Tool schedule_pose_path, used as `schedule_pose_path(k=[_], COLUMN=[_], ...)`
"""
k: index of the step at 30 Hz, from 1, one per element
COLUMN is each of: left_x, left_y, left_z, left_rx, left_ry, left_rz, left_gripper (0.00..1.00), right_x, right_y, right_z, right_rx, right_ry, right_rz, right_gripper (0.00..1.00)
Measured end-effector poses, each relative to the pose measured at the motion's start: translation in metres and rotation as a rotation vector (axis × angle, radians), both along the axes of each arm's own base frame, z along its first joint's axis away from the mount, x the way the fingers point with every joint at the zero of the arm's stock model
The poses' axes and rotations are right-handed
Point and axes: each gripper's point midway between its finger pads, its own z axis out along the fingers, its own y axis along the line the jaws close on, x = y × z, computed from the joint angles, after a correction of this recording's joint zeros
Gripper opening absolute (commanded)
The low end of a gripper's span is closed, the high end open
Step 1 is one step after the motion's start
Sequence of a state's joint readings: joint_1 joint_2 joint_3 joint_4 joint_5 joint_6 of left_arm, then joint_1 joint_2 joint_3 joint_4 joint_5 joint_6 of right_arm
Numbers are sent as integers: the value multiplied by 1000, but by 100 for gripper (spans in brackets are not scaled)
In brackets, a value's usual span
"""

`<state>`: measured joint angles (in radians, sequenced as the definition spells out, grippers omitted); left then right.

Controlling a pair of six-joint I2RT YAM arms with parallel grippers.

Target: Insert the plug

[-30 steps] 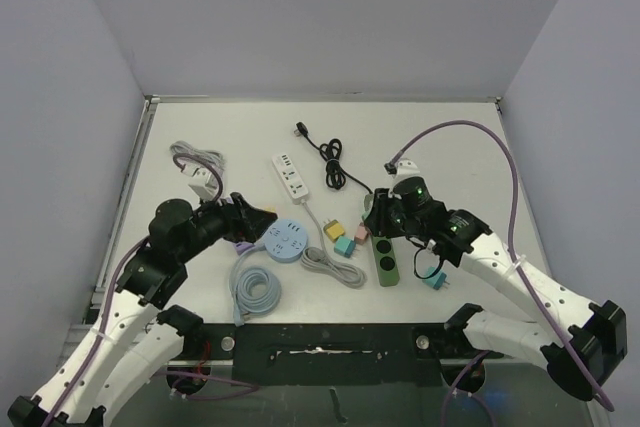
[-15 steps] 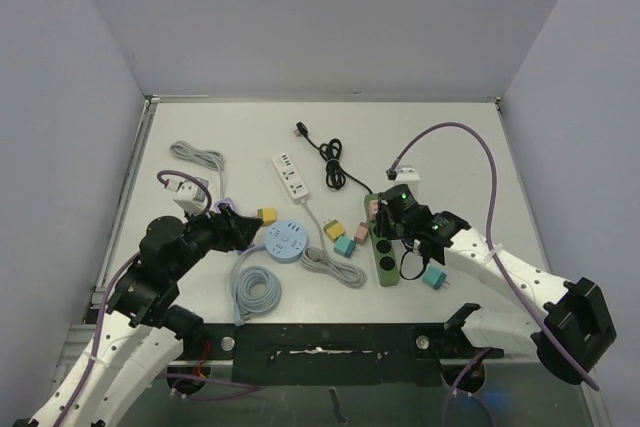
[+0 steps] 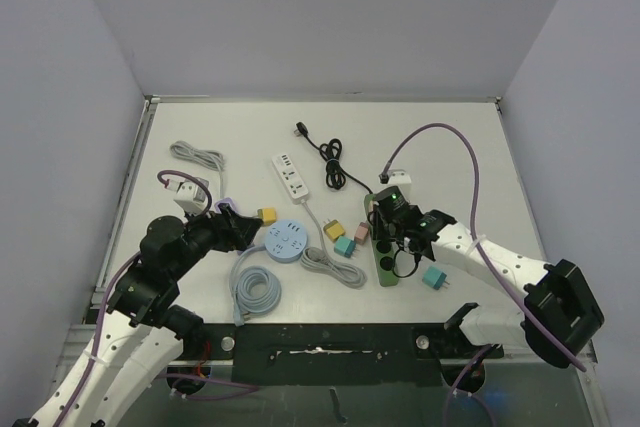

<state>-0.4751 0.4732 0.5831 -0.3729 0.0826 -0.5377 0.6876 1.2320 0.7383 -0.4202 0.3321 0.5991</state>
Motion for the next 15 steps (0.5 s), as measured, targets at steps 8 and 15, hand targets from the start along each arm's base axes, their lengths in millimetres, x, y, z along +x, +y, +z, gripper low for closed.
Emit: schedule_pose_path(k=[8,15], left_x=[0,0], left_y=[0,0], left_z=[-1,-1], left_rx=[1,2], left_ry=[2,3], left_rz=[0,0], left_gripper=[71,71], right_x=[3,5], right_y=[1,-1], right_z=[-6,-10], right_rx=[-7,-31], right_ry=[7,13], right_rz=[-3,-21], right_gripper=[0,0])
